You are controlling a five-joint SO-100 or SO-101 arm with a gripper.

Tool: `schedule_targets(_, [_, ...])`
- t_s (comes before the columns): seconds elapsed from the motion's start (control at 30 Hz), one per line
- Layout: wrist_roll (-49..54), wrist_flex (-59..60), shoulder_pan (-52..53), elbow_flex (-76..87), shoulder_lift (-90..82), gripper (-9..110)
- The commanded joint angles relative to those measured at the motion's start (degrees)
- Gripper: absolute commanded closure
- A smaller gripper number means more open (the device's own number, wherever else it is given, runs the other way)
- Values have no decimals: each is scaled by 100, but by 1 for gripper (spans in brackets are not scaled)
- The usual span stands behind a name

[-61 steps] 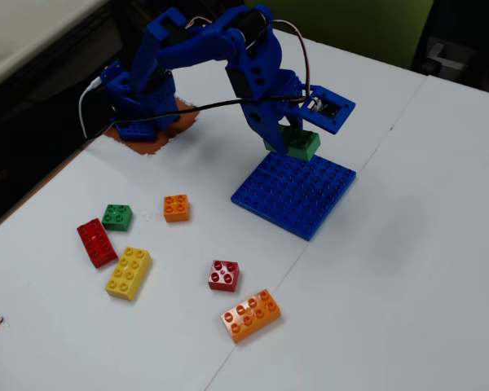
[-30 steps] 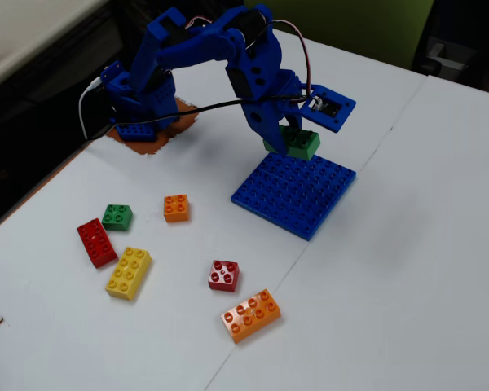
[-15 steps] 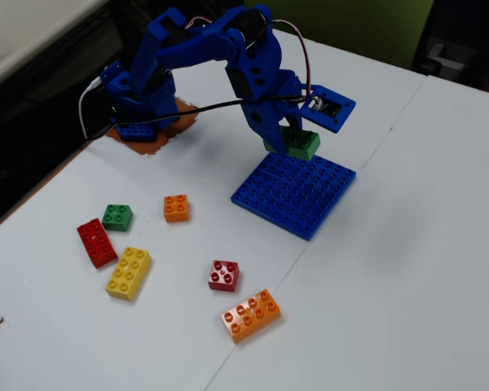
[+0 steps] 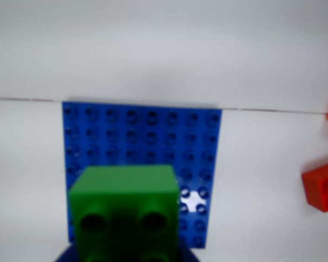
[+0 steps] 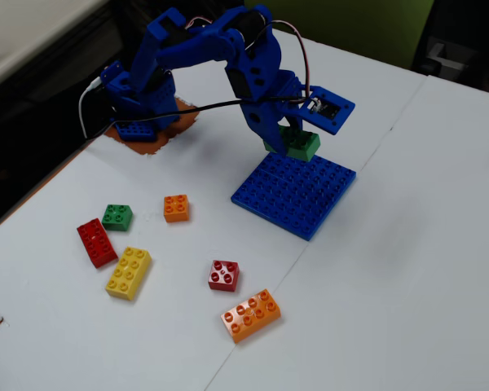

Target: Pick up the 2x4 green block and go up the 8x8 blue block.

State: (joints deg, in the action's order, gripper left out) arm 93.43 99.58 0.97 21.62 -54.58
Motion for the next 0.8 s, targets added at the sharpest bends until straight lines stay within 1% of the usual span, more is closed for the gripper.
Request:
schedule_targets(0.0, [0, -97, 26, -246, -70, 101])
schedule_targets(0.77, [-79, -149, 35, -246, -114, 101])
